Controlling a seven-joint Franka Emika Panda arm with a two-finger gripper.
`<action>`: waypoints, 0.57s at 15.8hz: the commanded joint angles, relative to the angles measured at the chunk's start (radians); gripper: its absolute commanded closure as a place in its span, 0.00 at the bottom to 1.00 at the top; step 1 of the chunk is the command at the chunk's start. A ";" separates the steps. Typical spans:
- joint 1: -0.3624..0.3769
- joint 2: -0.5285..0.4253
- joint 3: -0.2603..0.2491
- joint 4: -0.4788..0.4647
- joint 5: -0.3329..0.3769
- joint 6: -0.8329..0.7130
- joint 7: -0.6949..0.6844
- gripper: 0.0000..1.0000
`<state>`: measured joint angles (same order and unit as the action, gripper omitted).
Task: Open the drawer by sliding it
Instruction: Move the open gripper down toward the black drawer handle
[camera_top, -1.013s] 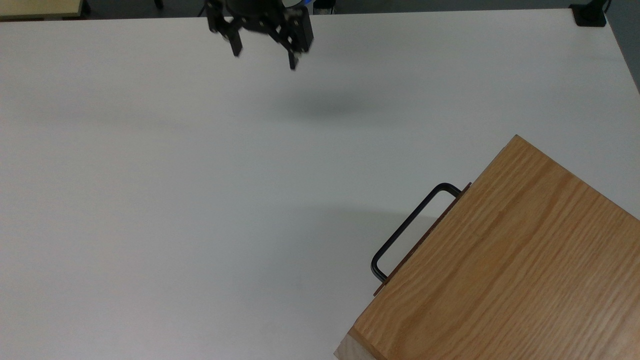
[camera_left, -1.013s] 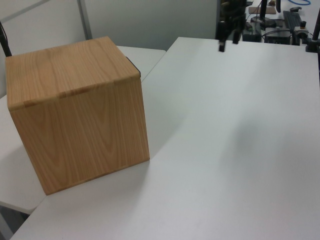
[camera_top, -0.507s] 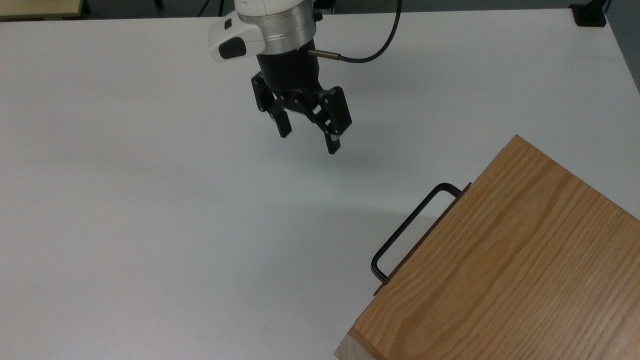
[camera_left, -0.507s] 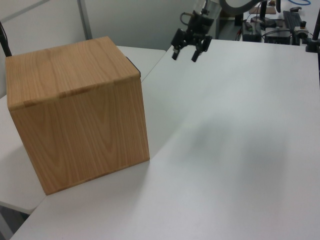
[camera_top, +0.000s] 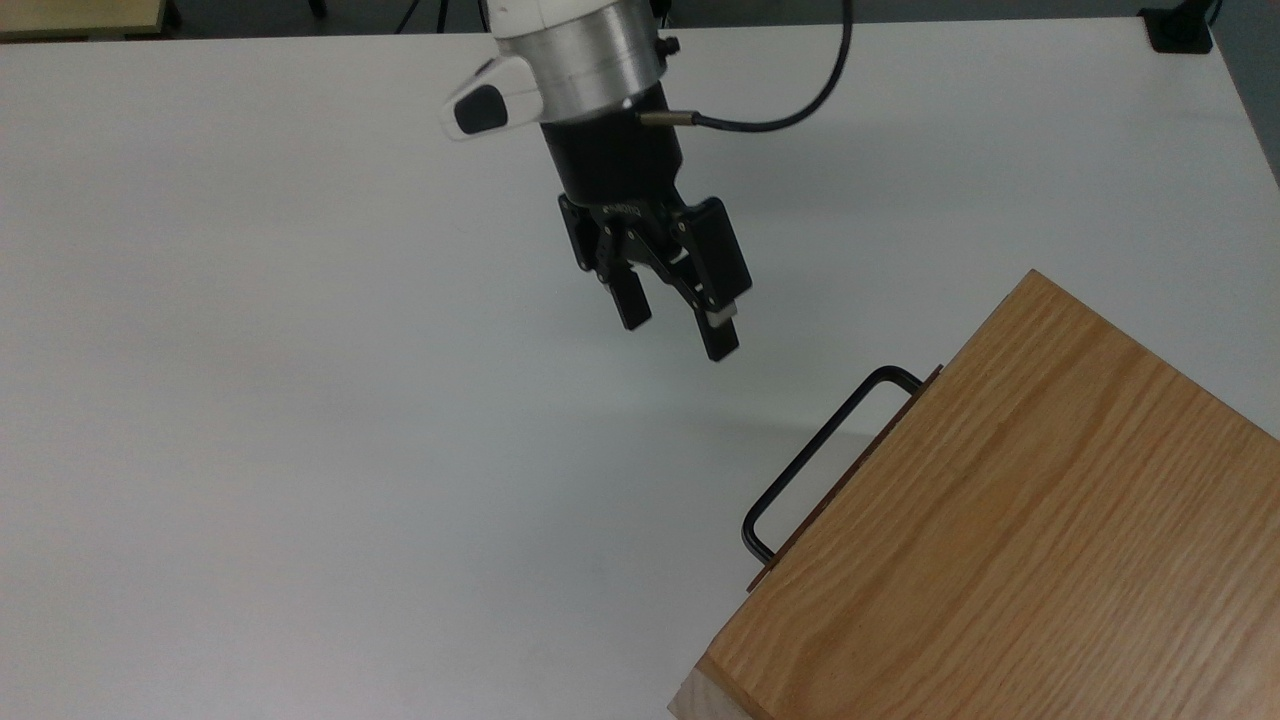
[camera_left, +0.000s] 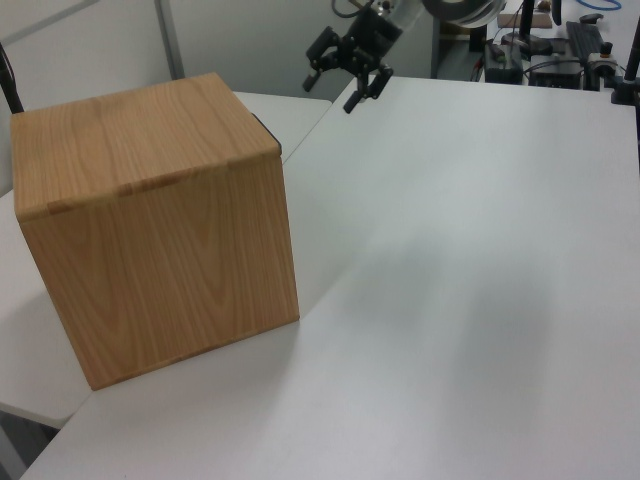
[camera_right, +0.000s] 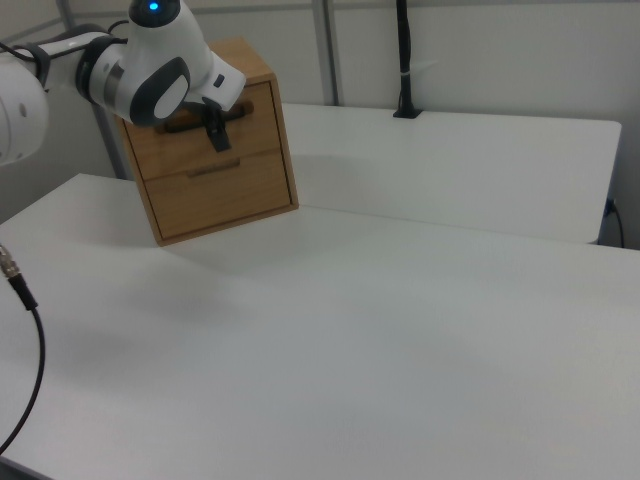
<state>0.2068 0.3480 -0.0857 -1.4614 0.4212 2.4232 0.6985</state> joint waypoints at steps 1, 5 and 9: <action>0.029 0.117 -0.003 0.147 0.019 0.062 0.065 0.00; 0.077 0.154 -0.002 0.162 0.018 0.121 0.072 0.00; 0.091 0.207 0.014 0.217 0.014 0.172 0.067 0.12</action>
<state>0.2858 0.5036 -0.0777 -1.3137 0.4213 2.5724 0.7563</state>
